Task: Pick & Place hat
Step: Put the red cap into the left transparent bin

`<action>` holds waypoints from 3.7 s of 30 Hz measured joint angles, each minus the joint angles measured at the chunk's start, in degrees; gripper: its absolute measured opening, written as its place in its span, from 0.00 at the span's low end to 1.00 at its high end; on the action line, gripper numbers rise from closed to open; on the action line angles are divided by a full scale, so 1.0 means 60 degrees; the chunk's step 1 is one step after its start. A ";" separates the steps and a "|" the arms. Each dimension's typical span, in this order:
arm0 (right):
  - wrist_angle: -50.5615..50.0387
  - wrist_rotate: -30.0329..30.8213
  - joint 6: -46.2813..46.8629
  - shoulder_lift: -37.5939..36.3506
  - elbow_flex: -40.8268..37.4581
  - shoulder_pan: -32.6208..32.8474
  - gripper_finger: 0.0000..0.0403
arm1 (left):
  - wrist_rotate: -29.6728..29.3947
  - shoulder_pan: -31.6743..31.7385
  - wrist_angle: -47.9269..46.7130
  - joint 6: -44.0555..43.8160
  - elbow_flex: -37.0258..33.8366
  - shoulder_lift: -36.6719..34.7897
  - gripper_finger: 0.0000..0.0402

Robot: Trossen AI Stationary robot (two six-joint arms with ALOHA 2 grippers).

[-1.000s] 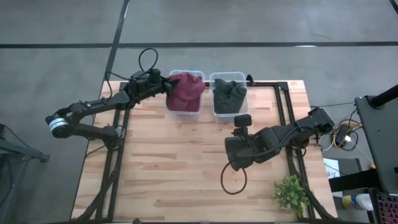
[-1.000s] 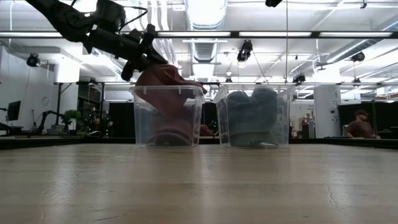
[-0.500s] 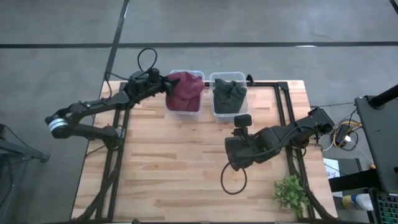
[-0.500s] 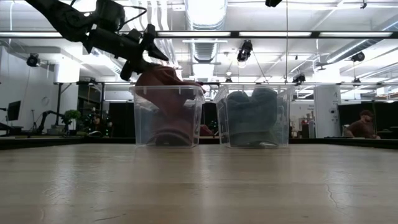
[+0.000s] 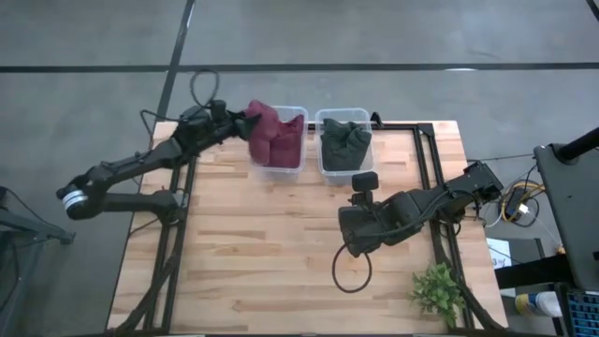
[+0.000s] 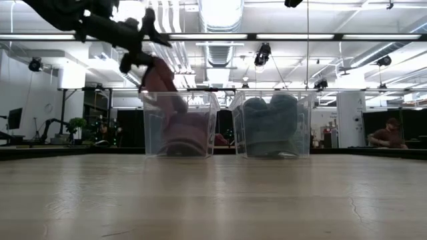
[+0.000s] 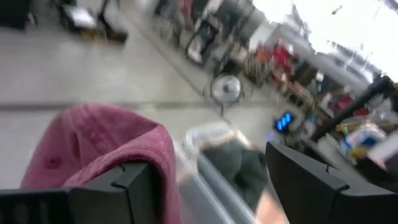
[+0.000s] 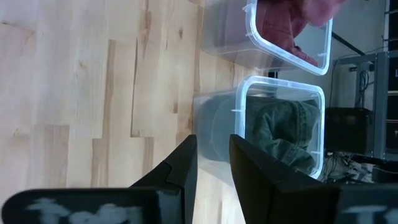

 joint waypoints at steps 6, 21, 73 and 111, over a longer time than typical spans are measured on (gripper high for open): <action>-0.0004 0.0020 -0.0085 0.0000 0.0000 0.0000 0.22 | 0.0141 -0.0275 0.0719 -0.0289 0.0158 0.0565 0.66; 0.0007 0.0049 0.0105 0.0000 0.0000 0.0000 0.24 | 0.1222 -0.0612 0.1036 -0.0914 0.1197 0.1668 0.66; 0.0008 0.0056 -0.0117 0.0000 0.0000 0.0000 0.23 | 0.0639 -0.1153 -0.4098 0.0964 0.4670 0.3343 0.66; 0.0003 0.0074 0.0134 0.0000 0.0000 0.0000 0.22 | -0.0474 -0.1453 -1.0637 0.2729 0.9380 0.8098 0.66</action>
